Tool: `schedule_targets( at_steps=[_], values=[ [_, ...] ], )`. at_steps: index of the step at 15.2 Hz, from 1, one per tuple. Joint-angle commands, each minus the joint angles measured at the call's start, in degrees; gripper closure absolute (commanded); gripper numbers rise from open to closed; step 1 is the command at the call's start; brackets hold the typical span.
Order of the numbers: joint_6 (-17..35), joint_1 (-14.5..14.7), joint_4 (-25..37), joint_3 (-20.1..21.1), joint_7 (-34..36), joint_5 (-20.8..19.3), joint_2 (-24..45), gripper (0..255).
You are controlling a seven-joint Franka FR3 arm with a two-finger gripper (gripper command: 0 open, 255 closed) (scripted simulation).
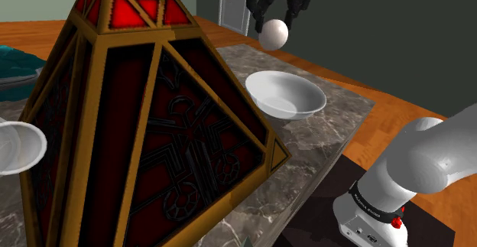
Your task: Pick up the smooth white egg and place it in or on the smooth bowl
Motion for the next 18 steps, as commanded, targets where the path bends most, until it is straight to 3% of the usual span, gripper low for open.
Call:
schedule_targets(
  at_steps=[1, 5, 18],
  values=[
    [-0.97, 1.11, -3.36, -0.68, -0.08, 1.54, -4.52, 255],
    [-3.82, 3.26, -7.30, -1.21, 0.52, 3.75, -11.45, 255],
    [5.19, 4.76, -20.21, -0.54, 1.22, 5.39, -15.37, 255]
  ],
)
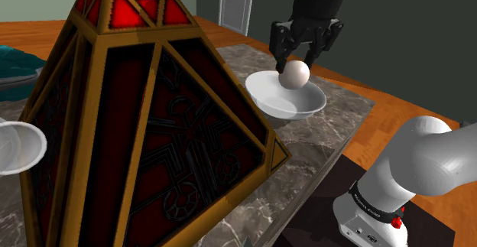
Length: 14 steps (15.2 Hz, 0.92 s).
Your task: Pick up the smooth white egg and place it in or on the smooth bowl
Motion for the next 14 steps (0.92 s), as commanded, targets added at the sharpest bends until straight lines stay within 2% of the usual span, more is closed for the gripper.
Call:
schedule_targets(
  at_steps=[1, 9, 10, 14],
  values=[
    [1.53, 0.14, -1.76, 0.22, 0.15, 0.21, -0.26, 255],
    [2.19, 0.24, -2.62, 0.31, 0.21, 0.33, -0.46, 255],
    [2.19, 0.24, -2.62, 0.31, 0.21, 0.33, -0.46, 0],
    [2.18, 0.24, -2.62, 0.31, 0.21, 0.33, -0.46, 0]
  ],
)
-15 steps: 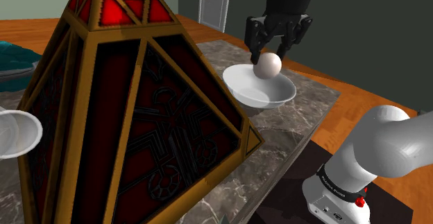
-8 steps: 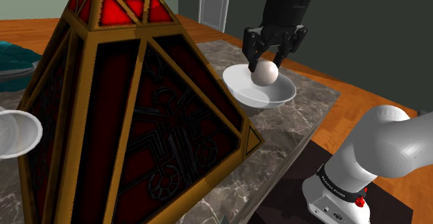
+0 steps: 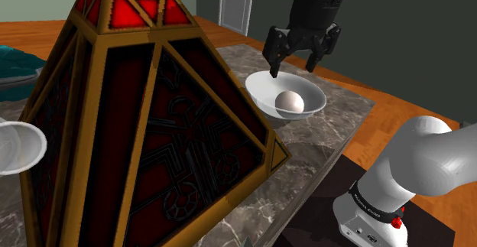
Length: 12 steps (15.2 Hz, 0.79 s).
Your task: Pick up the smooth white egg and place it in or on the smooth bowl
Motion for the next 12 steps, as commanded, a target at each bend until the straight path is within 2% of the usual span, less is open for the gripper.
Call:
schedule_targets(
  at_steps=[1, 5, 12],
  values=[
    [0.00, 0.00, 0.00, 0.00, 0.00, 0.00, 0.00, 0],
    [-6.82, -0.72, 9.06, 0.20, 0.50, -0.62, 2.24, 0],
    [-6.82, -0.71, 9.06, 0.20, 0.50, -0.62, 2.24, 0]
  ],
)
